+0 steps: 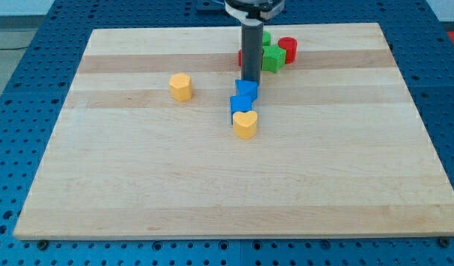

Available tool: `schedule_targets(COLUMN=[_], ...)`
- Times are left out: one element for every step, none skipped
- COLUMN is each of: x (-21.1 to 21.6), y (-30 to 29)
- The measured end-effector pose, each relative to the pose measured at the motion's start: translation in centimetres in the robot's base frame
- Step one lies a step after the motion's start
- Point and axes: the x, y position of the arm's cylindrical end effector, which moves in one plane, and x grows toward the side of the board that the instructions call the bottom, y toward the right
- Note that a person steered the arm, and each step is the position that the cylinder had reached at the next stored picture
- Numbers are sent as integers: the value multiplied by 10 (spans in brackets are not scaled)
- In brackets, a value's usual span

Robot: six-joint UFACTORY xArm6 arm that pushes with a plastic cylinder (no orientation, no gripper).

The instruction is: Move the hexagon to the left of the cube

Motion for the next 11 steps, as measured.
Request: schedule_targets(x=[17, 16, 8, -16, -20, -27, -30, -17, 6, 14, 25], y=[0, 0, -3, -20, -73, -126, -150, -157, -158, -180, -180])
